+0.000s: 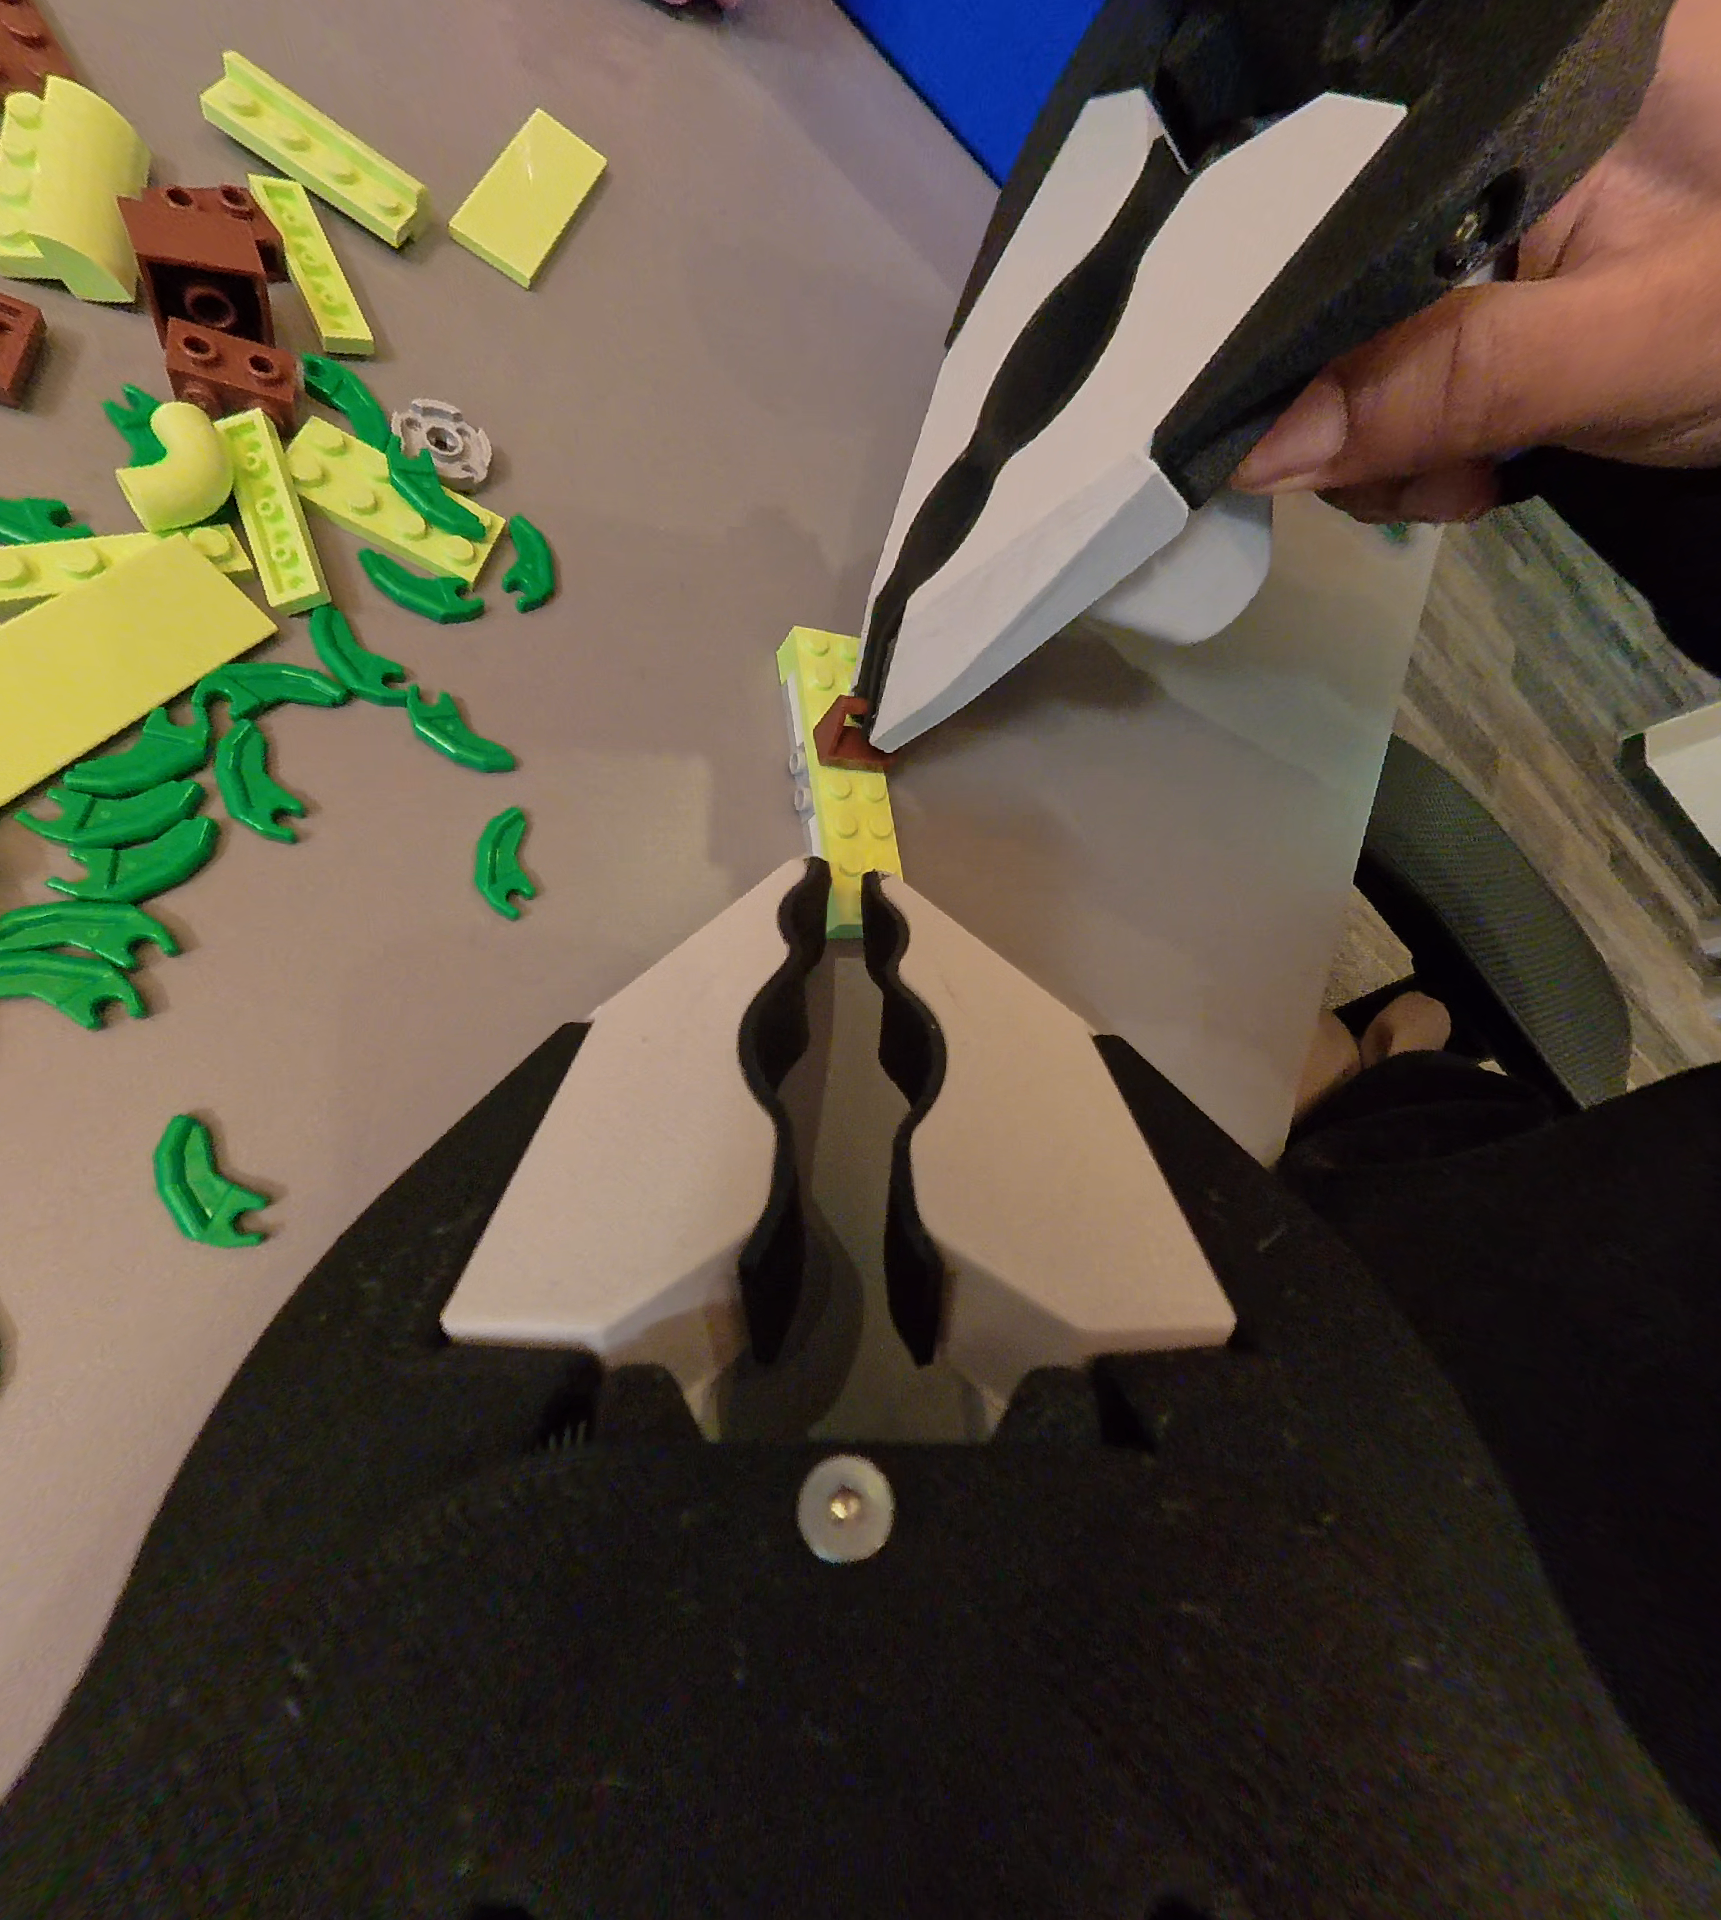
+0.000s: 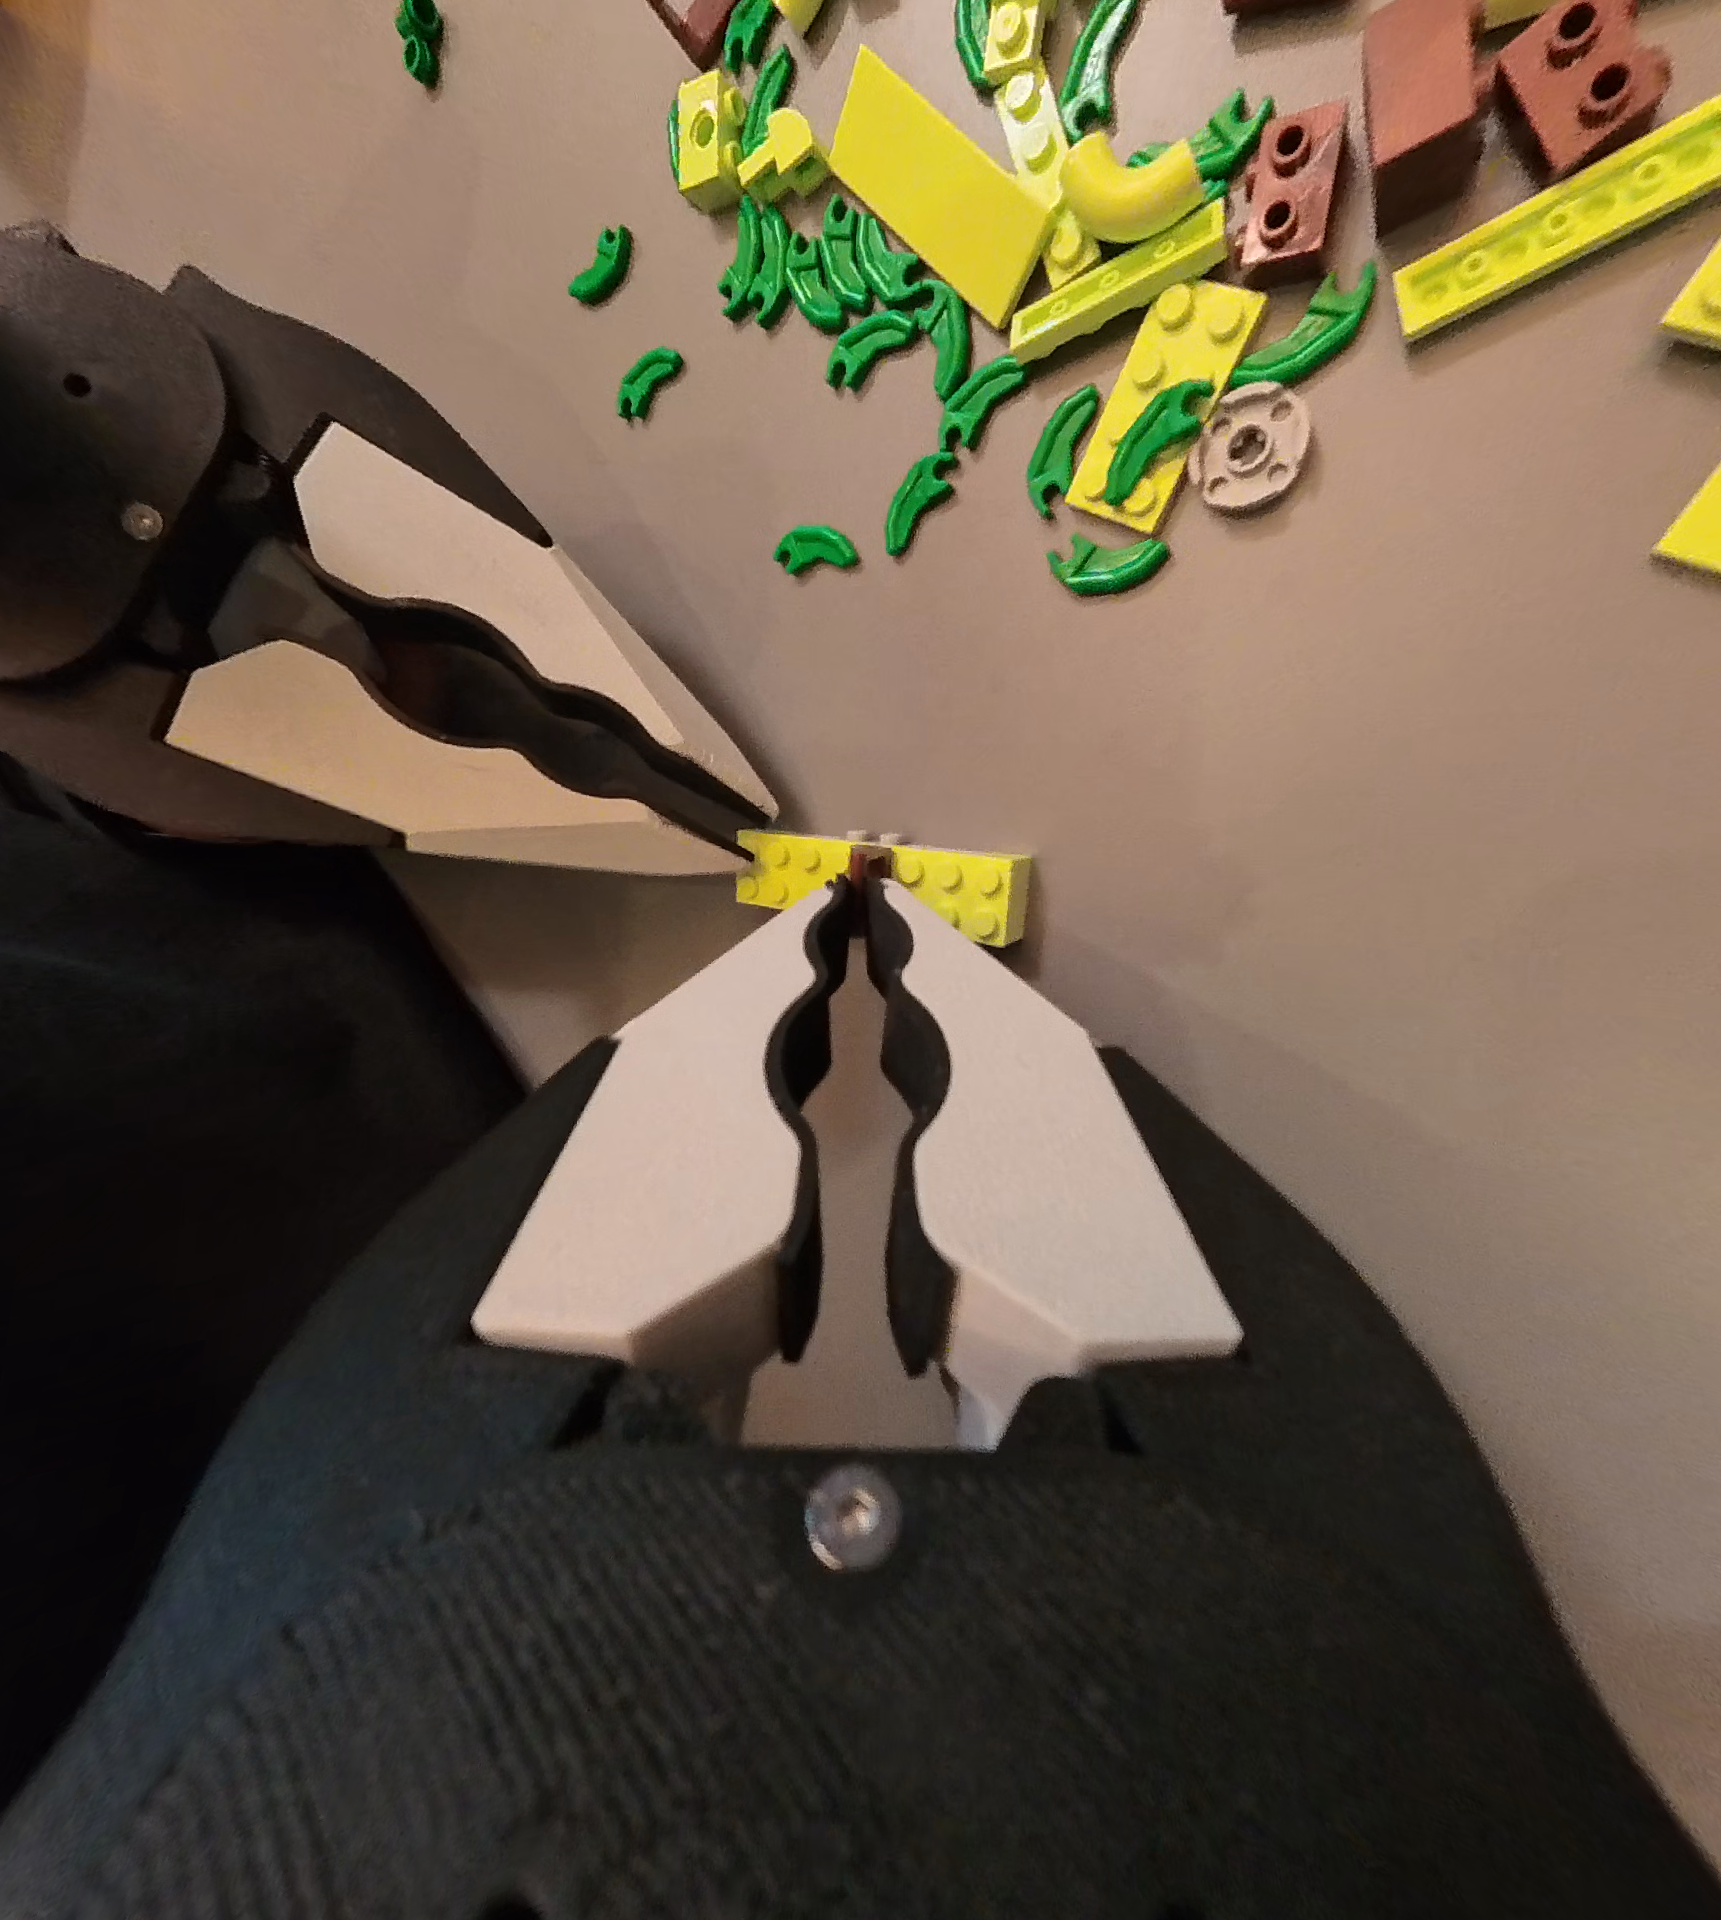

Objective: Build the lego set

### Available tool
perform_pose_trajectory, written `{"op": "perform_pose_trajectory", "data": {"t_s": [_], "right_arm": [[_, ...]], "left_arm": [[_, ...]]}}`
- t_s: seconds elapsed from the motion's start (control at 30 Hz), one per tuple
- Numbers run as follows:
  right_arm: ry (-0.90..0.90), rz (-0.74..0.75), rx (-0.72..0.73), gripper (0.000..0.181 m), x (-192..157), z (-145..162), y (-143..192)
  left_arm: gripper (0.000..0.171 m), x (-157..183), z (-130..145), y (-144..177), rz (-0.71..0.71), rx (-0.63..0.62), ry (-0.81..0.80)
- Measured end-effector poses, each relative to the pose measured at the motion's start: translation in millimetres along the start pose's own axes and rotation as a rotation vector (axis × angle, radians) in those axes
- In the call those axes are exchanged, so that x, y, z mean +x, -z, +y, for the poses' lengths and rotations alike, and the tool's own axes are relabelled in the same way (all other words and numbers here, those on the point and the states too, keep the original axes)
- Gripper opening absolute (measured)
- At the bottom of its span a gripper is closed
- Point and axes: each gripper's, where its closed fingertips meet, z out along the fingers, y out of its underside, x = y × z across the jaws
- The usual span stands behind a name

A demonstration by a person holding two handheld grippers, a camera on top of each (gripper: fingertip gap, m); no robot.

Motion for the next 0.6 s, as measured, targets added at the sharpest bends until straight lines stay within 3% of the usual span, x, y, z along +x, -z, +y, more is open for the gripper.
{"op": "perform_pose_trajectory", "data": {"t_s": [0.3,0.6], "right_arm": [[-0.012,0.009,-0.115,0.0,0.4,0.5,-0.9],[0.05,0.172,-0.234,0.0,3.6,-0.9,-2.5]], "left_arm": [[0.002,-0.2,-1.0,0.2,0.001,0.006,0.003],[0.0,0.7,-0.9,-0.3,0.013,0.004,0.007]]}}
